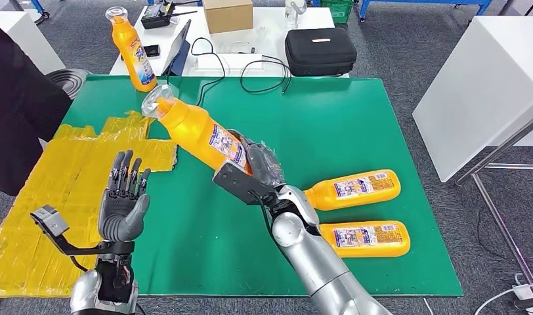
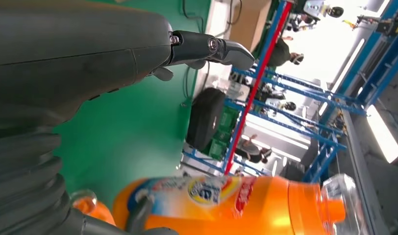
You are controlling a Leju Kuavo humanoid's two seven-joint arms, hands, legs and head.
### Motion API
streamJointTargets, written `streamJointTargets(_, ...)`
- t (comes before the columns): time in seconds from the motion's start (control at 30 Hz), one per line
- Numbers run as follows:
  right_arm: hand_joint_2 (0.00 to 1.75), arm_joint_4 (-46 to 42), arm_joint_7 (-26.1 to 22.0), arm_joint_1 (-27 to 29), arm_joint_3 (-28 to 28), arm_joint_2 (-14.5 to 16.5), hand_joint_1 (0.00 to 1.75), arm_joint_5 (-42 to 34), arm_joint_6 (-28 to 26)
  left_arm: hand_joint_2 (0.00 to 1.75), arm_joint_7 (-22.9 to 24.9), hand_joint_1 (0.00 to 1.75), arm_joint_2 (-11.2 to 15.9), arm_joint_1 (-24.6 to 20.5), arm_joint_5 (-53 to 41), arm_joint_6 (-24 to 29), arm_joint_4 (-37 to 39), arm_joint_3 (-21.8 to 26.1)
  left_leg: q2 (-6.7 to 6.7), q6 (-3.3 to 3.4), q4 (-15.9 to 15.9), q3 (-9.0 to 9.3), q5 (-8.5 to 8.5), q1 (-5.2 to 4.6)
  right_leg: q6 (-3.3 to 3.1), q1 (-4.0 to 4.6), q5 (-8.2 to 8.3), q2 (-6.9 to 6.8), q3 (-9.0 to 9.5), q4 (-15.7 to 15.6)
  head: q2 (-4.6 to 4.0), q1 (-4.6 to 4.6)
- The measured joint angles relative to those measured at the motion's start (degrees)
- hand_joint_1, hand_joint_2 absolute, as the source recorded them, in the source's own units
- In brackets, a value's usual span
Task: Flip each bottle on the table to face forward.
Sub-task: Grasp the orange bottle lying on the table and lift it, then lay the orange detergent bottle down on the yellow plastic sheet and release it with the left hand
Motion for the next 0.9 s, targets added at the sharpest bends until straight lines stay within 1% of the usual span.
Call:
streamJointTargets(0.2,1.75,1.16,0.22,-0.01,1.22,1.43,1.75,0.26,0.05,1.75,0.11,0.00,-0.35,-0.29,0.30,0.28,-0.41,-1.73,0.00,0.00,0.00,0.00,0.00,0.00,0.00,0.00,0.00,0.01,0.00,0.01,0.00,0.00)
streamJointTargets(0.3,1.75,1.90,1.40,-0.09,4.99,2.12,1.75,-1.60,-0.38,1.75,0.11,0.00,-0.59,-0.56,0.73,0.94,-0.61,-2.61,0.00,0.00,-0.01,0.00,0.00,0.02,0.00,0.01,0.00,0.00,0.00,0.01,0.00,-0.01)
streamJointTargets(0.47,1.75,2.96,3.86,-0.61,14.38,2.20,1.75,-7.08,-1.45,1.75,-0.02,0.00,-0.63,-0.79,1.60,1.91,-0.75,-3.00,0.01,0.00,-0.02,-0.01,0.00,0.06,0.00,0.01,0.00,0.01,-0.01,0.01,0.00,0.00)
streamJointTargets(0.53,1.75,3.08,4.08,-0.70,15.53,2.20,1.75,-7.81,-1.58,1.75,-0.07,0.00,-0.63,-0.83,1.65,2.01,-0.75,-2.98,0.01,0.00,-0.02,-0.01,0.00,0.07,0.00,0.01,0.00,0.01,-0.01,0.01,0.00,0.00)
streamJointTargets(0.67,1.75,3.12,4.12,-0.72,15.78,2.20,1.75,-7.98,-1.62,1.75,-0.07,0.00,-0.63,-0.83,1.66,2.03,-0.75,-2.98,0.01,0.00,-0.02,-0.01,0.00,0.07,0.00,0.01,0.00,0.00,0.00,0.01,0.00,0.00)
streamJointTargets(0.73,1.75,3.49,4.43,-1.03,18.66,2.20,1.75,-9.86,-2.24,1.75,-0.26,0.00,-0.62,-0.83,1.99,2.06,-0.75,-2.85,0.00,0.00,-0.02,-0.02,0.00,0.07,0.00,0.01,0.00,0.00,0.00,0.02,0.00,0.01)
streamJointTargets(0.77,1.75,3.80,4.66,-1.28,21.78,2.20,1.75,-11.36,-2.68,1.75,-0.64,0.00,-0.61,-0.57,2.37,1.99,-0.90,-2.48,0.00,0.00,-0.03,-0.02,0.00,0.08,0.00,0.01,0.00,0.00,0.00,0.02,0.00,0.00)
streamJointTargets(0.83,1.75,4.41,5.53,-1.85,30.42,2.20,1.75,-14.15,-3.18,1.75,-1.90,0.00,-0.57,1.51,3.31,1.44,-2.00,-0.54,0.02,0.00,-0.03,-0.03,0.00,0.08,-0.01,0.03,-0.01,0.01,-0.03,0.01,0.00,0.00)
streamJointTargets(0.87,1.75,4.78,6.00,-2.16,34.89,2.17,1.75,-15.14,-3.20,1.75,-2.58,0.39,-0.56,3.11,3.71,0.98,-2.83,0.82,0.03,-0.01,-0.03,-0.03,-0.01,0.08,-0.02,0.05,-0.02,0.02,-0.04,0.00,0.00,-0.01)
streamJointTargets(0.9,1.75,5.09,6.40,-2.42,37.96,2.12,1.75,-15.65,-3.13,1.75,-3.02,0.82,-0.55,4.54,3.91,0.60,-3.54,1.95,0.04,-0.01,-0.03,-0.03,-0.01,0.08,-0.02,0.06,-0.02,0.02,-0.05,-0.01,0.00,-0.01)
